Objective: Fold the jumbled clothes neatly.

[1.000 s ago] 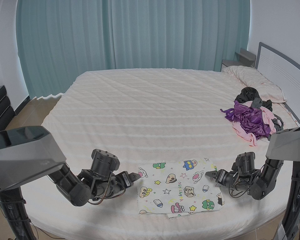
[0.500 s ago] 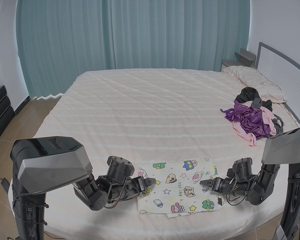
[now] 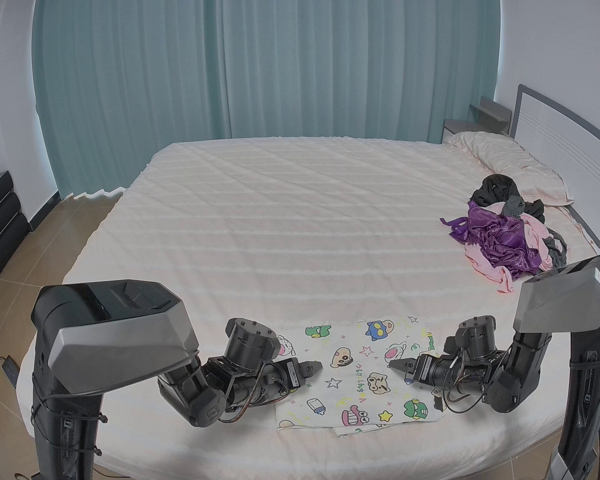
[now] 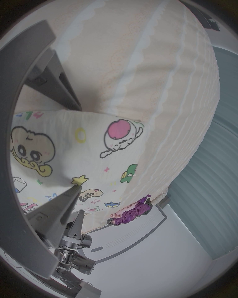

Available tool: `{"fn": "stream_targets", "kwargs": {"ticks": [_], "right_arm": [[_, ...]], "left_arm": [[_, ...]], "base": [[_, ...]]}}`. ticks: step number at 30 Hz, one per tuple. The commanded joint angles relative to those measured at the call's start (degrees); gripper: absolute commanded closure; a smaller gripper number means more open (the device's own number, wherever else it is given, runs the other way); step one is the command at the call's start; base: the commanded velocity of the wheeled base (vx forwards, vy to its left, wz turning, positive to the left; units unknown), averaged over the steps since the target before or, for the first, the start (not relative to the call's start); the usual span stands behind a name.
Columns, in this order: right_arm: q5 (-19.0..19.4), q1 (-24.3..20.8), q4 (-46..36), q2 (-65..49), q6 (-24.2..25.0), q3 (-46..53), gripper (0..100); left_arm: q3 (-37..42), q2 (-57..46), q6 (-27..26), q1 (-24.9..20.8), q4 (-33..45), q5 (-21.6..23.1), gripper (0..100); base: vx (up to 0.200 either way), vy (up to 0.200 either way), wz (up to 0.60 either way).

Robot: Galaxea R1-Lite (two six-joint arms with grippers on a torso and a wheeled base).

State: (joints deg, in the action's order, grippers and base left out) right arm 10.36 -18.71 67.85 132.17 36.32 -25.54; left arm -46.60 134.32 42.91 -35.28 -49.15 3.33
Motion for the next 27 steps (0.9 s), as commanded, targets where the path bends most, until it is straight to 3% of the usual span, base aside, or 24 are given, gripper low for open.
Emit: {"fn": "stream_targets", "kwargs": {"ticks": [1,9,13,27], "right_arm": [[0.01,-0.62,0.00,0.63,0.07,-0.12,100],[0.18,-0.71,0.09,0.46,0.25,0.23,100],[0.10,-0.80,2.90,0.11,4.99,0.75,100],[-0.08,-1.06,7.29,0.54,5.78,3.48,100]], "left_arm": [[0.37,0.24,0.07,-0.49,0.11,0.10,100],[0.29,0.16,0.24,-0.49,0.11,0.10,100],[0.37,-0.11,0.59,-0.23,0.20,0.10,100],[2.40,-2.57,4.02,0.04,0.29,-0.60,100]], "base": [[0.000,0.000,0.00],[0.000,0.000,0.00],[0.000,0.000,0.00],[0.000,0.000,0.00]]}}
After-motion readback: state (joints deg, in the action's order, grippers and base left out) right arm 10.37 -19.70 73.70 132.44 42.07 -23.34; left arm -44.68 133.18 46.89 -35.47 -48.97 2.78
